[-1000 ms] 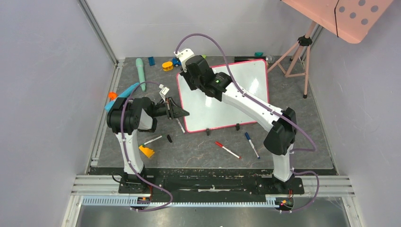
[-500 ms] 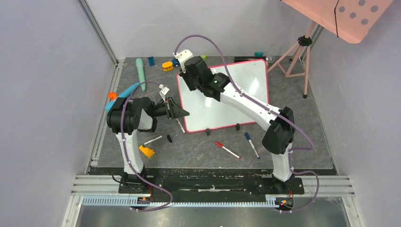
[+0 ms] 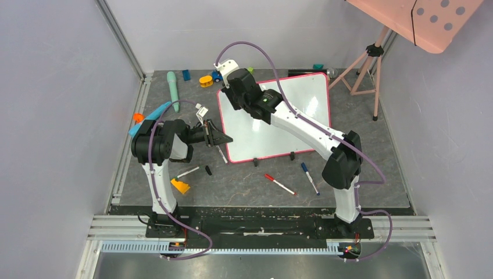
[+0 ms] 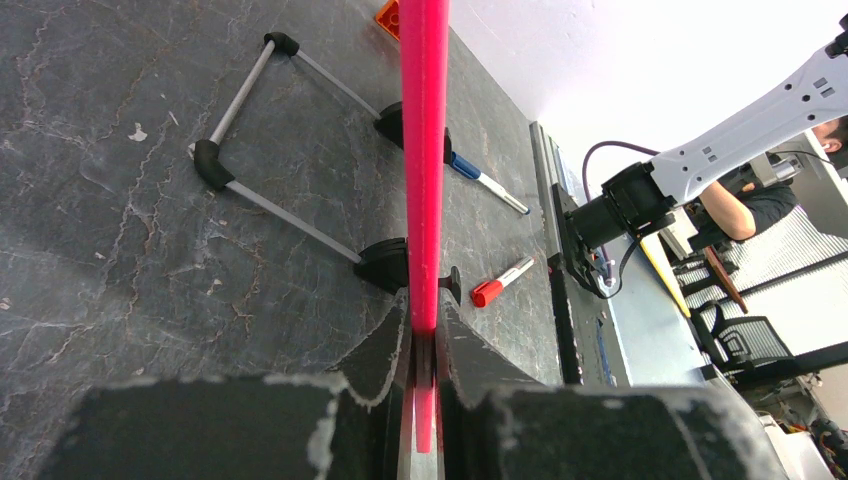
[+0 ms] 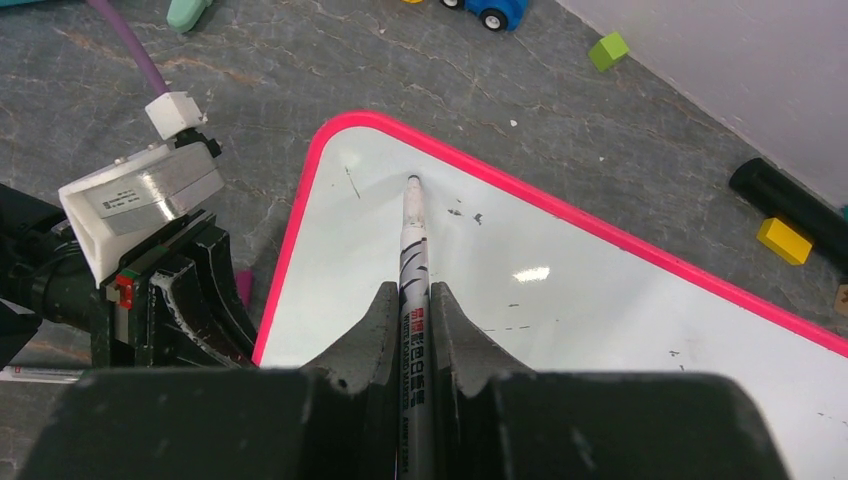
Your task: Write a sentence on the whiteboard
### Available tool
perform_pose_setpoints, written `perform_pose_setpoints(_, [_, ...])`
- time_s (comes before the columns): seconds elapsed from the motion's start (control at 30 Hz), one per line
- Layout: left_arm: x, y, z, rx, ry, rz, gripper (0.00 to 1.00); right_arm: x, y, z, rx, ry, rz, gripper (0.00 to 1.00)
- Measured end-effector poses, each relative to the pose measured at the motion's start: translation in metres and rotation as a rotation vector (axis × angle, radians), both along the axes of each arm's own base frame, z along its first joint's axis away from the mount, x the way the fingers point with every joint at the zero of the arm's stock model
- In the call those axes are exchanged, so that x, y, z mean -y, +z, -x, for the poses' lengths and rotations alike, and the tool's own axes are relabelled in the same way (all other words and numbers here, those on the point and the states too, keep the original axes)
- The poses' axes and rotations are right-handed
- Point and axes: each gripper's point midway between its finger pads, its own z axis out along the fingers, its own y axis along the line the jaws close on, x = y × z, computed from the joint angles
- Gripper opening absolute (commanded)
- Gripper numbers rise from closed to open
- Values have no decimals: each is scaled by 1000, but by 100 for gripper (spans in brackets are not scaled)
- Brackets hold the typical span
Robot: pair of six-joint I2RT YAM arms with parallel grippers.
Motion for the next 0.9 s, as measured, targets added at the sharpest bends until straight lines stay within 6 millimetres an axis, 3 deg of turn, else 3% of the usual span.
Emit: perform_pose_setpoints(0.9, [0, 0, 0, -2, 3, 0, 2, -5, -4, -3, -2, 14, -12, 0])
